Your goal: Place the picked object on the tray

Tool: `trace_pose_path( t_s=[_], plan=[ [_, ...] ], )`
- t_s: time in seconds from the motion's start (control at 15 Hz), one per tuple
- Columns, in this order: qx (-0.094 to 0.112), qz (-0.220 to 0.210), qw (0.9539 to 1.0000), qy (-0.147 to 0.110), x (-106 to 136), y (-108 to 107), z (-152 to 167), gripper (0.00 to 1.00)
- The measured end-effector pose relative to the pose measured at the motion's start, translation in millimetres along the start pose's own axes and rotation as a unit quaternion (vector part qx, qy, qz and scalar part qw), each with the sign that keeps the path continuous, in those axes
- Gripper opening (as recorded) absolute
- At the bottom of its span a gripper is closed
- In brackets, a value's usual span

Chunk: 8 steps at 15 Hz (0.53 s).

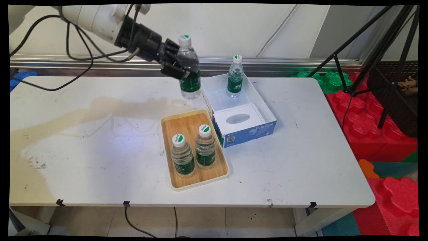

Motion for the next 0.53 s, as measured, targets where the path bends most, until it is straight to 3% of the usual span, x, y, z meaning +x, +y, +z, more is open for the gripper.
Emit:
trace_pose_path(
  t_s=[0.53],
  plan=[
    [-0.026,0.004,0.9991,-0.032,-41.3,22.6,16.5,0.0]
  ],
)
